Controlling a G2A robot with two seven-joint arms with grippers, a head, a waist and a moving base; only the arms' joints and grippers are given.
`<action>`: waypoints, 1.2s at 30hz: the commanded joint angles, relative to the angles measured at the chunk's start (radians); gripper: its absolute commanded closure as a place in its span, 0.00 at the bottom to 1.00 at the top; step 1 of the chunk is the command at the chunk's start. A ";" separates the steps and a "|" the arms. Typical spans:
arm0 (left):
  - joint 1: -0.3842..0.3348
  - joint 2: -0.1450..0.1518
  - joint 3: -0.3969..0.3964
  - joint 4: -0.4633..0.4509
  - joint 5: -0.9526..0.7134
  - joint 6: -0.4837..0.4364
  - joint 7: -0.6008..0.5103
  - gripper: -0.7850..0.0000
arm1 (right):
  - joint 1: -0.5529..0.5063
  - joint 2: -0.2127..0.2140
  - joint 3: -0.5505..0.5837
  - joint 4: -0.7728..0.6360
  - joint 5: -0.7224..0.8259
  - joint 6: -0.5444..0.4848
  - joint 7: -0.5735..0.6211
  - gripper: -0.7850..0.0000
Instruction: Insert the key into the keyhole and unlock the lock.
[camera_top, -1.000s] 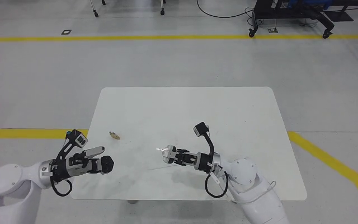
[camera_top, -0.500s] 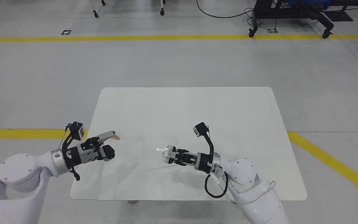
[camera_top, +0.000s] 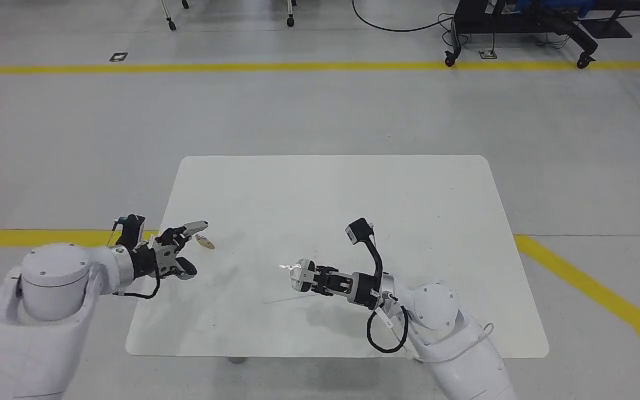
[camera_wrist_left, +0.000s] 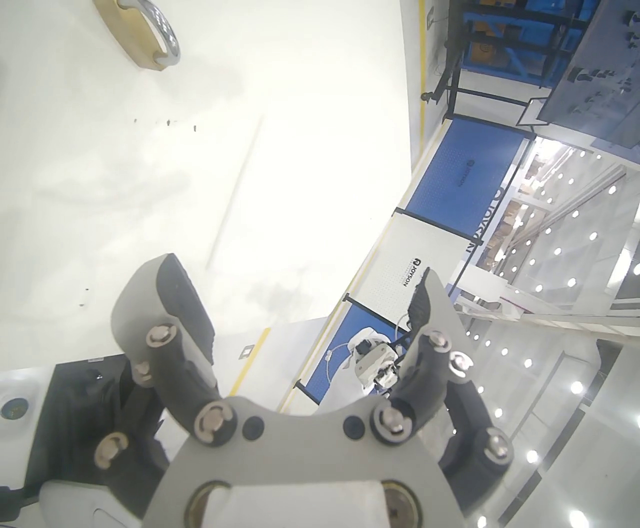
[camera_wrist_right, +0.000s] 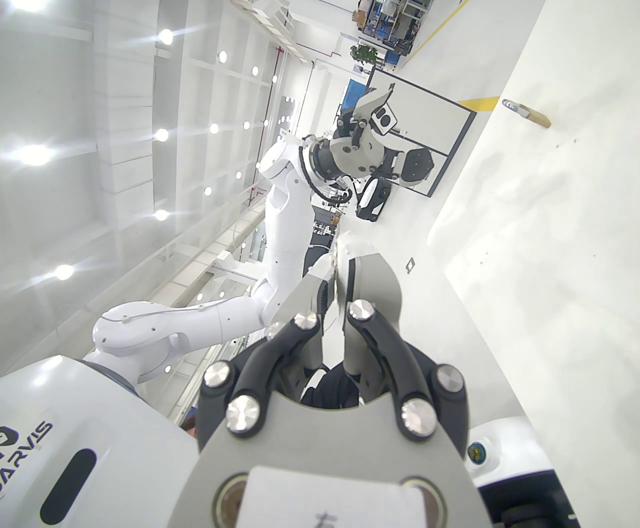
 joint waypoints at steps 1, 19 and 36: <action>0.000 0.000 0.000 0.000 0.000 0.002 0.000 0.00 | 0.000 0.000 0.000 0.000 0.000 0.000 0.000 1.00; -0.234 0.003 0.287 0.189 0.321 0.262 0.083 0.00 | 0.000 0.000 0.000 0.000 0.000 0.000 0.000 1.00; -0.573 -0.019 0.665 0.505 0.183 0.359 0.180 0.30 | 0.000 0.000 0.000 0.000 0.000 0.000 0.000 1.00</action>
